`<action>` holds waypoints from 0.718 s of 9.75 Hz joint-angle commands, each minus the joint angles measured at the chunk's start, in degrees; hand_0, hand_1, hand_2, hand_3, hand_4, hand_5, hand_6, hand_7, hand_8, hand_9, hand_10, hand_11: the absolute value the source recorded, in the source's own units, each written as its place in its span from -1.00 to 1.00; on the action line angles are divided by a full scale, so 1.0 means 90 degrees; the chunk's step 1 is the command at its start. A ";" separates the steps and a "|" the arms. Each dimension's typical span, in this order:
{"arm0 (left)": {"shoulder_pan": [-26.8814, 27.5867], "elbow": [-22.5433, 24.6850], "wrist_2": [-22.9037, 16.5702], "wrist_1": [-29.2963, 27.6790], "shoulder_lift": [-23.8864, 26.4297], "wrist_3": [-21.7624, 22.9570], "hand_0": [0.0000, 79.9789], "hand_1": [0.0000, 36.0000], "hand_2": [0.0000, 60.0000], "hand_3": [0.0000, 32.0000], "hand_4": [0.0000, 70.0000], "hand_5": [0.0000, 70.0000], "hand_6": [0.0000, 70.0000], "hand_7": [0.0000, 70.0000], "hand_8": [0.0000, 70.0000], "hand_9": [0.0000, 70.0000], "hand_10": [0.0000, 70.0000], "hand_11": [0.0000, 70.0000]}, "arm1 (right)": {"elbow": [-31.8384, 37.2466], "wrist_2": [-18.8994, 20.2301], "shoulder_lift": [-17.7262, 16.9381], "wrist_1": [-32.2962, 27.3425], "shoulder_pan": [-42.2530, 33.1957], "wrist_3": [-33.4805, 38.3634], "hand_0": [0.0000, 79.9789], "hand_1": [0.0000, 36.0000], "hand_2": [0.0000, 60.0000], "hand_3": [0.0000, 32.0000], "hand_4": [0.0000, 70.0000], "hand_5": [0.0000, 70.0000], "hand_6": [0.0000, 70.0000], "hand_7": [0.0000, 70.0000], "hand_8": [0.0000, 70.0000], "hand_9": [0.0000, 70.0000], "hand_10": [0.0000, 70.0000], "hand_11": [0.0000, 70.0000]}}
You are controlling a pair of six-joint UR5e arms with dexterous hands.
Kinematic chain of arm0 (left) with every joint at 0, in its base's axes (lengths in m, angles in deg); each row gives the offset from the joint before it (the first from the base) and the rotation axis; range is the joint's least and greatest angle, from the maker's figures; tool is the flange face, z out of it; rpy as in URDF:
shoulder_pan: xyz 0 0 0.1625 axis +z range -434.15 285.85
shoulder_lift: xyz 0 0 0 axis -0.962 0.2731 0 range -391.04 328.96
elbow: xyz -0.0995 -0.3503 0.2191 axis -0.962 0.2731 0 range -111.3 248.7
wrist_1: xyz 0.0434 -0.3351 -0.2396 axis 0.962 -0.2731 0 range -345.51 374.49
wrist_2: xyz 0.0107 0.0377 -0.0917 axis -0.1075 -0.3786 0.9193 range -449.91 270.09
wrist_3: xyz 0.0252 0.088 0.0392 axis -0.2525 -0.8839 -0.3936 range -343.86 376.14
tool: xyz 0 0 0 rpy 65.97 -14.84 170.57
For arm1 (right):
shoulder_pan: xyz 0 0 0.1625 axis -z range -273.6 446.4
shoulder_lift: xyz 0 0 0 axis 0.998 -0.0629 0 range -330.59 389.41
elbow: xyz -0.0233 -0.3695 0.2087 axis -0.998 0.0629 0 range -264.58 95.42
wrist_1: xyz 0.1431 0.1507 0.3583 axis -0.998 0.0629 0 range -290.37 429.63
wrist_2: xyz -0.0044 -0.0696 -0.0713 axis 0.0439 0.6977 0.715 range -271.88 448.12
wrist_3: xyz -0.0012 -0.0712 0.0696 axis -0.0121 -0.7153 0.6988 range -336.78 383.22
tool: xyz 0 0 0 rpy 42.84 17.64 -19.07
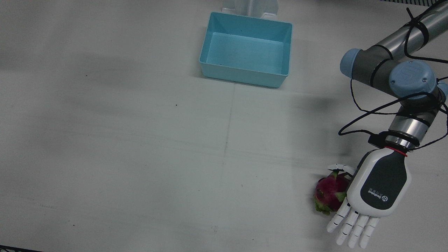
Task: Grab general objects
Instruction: 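Close the left hand's fingers around the dragon fruit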
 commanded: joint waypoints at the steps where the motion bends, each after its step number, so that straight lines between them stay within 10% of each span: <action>1: 0.0007 -0.0336 0.0032 -0.0156 0.0068 -0.0087 0.32 0.50 -0.39 -1.00 -1.00 -0.69 -1.00 -0.79 -1.00 -1.00 -1.00 -1.00 | -0.0003 -0.0005 0.0000 0.0000 0.0000 -0.0007 -1.00 -1.00 -1.00 -1.00 -1.00 -1.00 -1.00 -1.00 -1.00 -1.00 -1.00 -1.00; 7: -0.0002 -0.0796 0.0042 -0.0440 0.0048 -0.0292 0.33 0.60 -0.31 -1.00 -1.00 -0.37 -1.00 -0.83 -1.00 -1.00 -1.00 -1.00 | 0.0007 -0.0005 0.0000 0.0000 0.0000 0.0003 -1.00 -1.00 -1.00 -1.00 -1.00 -1.00 -1.00 -1.00 -1.00 -1.00 -1.00 -1.00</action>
